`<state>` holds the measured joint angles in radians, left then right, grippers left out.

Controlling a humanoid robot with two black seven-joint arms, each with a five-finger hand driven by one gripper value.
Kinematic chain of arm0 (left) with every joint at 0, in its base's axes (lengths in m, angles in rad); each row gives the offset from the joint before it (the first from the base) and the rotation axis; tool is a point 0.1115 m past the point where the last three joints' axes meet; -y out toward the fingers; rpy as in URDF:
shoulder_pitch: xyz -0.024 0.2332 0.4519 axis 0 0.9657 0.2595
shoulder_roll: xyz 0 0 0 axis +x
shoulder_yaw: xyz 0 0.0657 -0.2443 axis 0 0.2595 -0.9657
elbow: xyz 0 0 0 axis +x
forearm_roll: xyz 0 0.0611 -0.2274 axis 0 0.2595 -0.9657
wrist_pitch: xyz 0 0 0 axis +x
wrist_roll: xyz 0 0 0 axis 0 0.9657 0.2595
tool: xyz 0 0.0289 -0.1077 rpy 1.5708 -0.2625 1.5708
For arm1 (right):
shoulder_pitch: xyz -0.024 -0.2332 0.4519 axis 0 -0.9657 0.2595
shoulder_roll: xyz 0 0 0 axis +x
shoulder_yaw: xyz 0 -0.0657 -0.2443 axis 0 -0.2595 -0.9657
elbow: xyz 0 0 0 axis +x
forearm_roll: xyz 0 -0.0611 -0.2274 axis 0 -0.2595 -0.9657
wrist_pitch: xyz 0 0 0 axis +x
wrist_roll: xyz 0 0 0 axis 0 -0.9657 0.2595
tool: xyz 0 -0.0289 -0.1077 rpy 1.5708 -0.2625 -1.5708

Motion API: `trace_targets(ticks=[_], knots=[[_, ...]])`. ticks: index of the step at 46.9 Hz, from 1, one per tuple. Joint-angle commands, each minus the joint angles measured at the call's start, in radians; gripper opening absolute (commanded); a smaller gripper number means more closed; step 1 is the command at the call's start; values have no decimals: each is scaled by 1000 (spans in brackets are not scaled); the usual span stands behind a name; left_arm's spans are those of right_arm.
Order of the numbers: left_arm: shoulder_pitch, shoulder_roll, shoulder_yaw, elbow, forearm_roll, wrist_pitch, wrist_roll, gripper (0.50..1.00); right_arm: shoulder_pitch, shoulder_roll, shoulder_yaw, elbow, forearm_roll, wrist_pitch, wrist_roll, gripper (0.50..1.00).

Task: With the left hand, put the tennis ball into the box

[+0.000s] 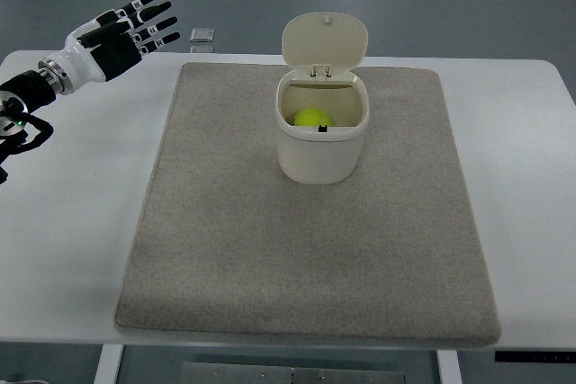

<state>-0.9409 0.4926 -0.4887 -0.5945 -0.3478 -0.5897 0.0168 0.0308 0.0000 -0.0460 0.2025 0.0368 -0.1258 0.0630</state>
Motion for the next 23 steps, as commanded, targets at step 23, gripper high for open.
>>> trace_targets(ticks=[23], knots=[[16,4,-1,1,-56,-5,22,992,0,0,0,0,0,0,0,901]])
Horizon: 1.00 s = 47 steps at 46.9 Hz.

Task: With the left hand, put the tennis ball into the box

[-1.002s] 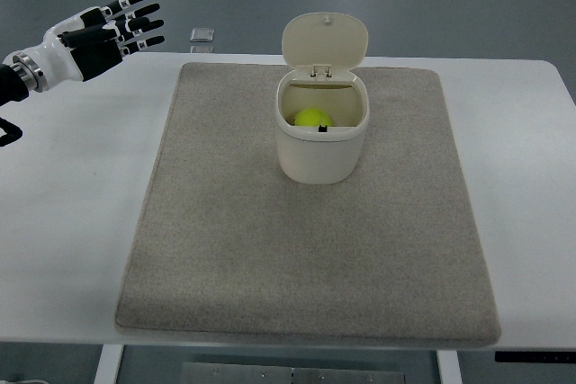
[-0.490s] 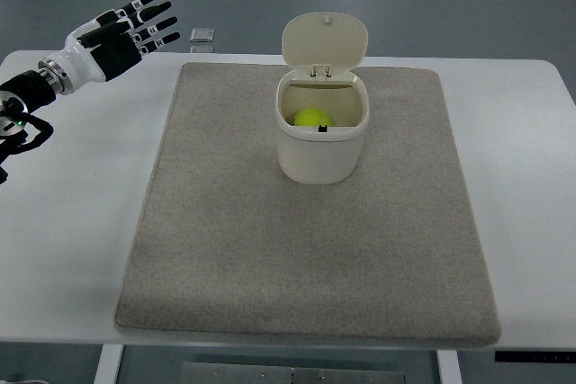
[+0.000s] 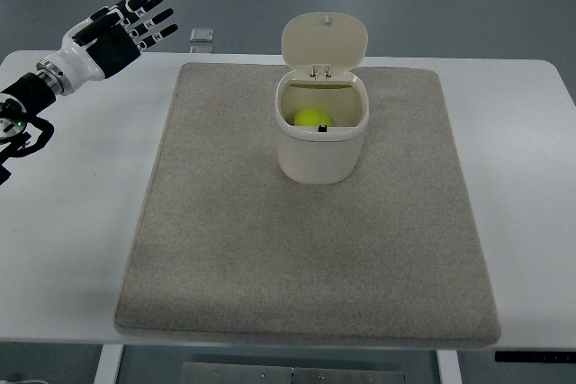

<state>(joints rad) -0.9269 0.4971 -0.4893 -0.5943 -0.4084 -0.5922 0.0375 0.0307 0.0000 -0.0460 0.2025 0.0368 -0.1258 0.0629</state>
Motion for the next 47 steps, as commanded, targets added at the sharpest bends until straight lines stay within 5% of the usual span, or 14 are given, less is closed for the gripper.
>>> trace_targets(ticks=[1,47], knots=[[3,0,1,1,6,-5,1,992,0,0,0,0,0,0,0,901],[22,70,-31,103,5,-19,50,992,0,0,0,0,0,0,0,901]])
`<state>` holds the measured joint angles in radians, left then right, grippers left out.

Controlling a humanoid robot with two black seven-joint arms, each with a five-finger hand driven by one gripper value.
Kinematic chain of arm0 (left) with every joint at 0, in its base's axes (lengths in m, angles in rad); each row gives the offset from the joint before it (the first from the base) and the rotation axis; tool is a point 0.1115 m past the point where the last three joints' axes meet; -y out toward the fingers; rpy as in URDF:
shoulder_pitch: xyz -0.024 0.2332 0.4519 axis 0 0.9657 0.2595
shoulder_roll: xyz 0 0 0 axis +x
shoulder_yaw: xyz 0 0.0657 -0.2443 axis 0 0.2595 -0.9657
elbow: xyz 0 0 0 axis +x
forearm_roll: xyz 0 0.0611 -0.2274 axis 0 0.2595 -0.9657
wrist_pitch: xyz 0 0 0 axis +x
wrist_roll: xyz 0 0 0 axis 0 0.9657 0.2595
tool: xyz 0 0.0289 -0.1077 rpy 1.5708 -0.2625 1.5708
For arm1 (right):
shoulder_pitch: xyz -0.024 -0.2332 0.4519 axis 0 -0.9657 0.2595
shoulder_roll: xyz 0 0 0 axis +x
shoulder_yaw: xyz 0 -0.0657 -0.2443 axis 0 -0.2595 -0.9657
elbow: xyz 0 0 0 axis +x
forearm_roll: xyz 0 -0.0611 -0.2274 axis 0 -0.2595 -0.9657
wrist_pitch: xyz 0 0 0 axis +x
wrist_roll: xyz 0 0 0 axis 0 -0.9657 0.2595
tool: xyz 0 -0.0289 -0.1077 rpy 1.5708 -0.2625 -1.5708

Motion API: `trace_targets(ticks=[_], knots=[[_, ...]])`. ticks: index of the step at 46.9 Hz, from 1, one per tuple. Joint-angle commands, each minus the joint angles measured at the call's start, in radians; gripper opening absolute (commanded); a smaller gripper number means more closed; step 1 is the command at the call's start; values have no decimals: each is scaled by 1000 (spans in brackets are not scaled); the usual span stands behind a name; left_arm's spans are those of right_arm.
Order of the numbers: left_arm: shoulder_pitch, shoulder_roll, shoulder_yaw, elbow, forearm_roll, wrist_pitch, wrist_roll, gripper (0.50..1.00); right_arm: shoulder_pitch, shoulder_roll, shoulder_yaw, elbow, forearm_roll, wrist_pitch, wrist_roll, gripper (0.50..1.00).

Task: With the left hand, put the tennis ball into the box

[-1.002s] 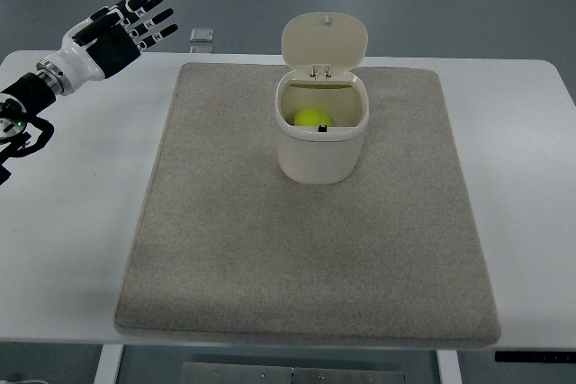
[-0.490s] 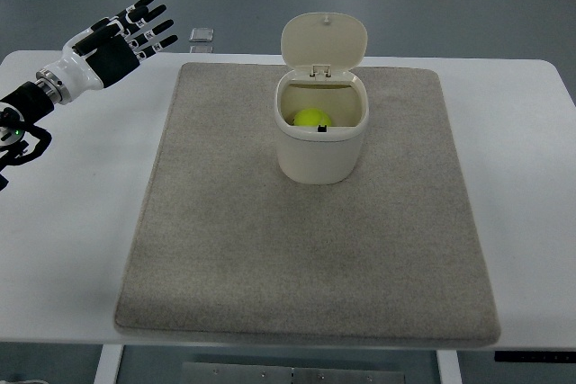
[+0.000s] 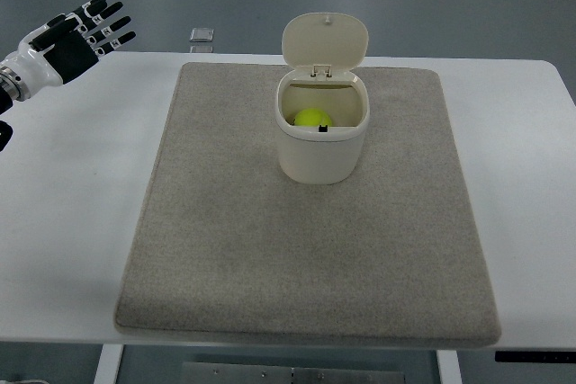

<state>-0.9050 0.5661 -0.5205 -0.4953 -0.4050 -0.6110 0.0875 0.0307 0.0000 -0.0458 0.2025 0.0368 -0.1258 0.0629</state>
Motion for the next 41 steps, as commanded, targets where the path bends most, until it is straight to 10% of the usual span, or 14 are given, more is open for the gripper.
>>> trace_targets(ticks=[1,41], knots=[[0,1,0,6,2,0,0,992,0,0,0,0,0,0,0,901],[14,-22,4,-17,-5,0,29,992,-5,0,-2,41,2,2,-2,901]])
